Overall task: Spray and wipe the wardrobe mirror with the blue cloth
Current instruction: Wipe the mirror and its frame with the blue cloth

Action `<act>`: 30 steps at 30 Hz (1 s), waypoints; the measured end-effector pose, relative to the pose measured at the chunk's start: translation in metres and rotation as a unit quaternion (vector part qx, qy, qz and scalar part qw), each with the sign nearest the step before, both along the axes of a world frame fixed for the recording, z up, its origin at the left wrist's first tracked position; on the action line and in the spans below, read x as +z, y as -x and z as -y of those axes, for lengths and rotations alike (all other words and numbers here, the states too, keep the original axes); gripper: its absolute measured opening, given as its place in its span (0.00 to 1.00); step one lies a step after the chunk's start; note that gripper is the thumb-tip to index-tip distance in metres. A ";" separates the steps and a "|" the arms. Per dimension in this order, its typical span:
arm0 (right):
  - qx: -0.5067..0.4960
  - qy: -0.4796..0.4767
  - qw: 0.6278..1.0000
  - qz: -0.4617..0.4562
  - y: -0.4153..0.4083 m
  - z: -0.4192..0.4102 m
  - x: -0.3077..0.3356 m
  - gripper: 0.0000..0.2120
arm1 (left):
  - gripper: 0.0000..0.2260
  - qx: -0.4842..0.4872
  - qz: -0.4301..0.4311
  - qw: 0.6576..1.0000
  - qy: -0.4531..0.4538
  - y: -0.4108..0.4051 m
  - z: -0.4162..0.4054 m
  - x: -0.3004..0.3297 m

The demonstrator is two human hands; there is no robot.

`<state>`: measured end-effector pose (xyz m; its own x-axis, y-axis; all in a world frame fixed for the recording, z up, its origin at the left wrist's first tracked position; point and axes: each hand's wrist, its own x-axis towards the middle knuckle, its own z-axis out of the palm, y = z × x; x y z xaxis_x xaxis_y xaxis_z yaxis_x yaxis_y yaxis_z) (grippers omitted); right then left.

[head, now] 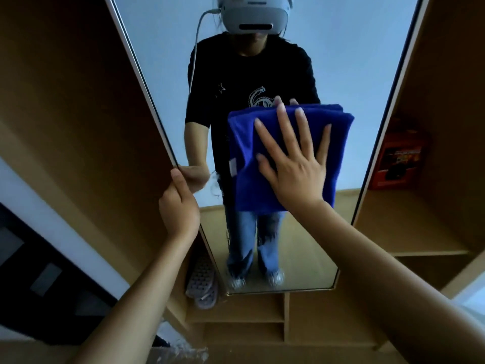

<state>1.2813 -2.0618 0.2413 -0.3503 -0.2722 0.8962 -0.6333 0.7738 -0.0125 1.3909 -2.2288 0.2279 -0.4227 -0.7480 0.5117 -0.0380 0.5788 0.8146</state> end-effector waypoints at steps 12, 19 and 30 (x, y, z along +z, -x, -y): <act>0.062 -0.166 0.984 -0.003 -0.020 0.026 -0.134 0.28 | 0.22 -0.009 -0.012 0.999 -0.037 0.002 0.003 -0.004; 0.047 -0.160 0.986 -0.015 -0.020 0.033 -0.109 0.24 | 0.20 -0.021 -0.011 0.999 -0.046 0.004 0.007 -0.006; 0.056 -0.044 0.997 -0.027 -0.043 0.092 -0.027 0.24 | 0.30 -0.117 -0.054 0.931 -0.340 -0.002 0.021 -0.002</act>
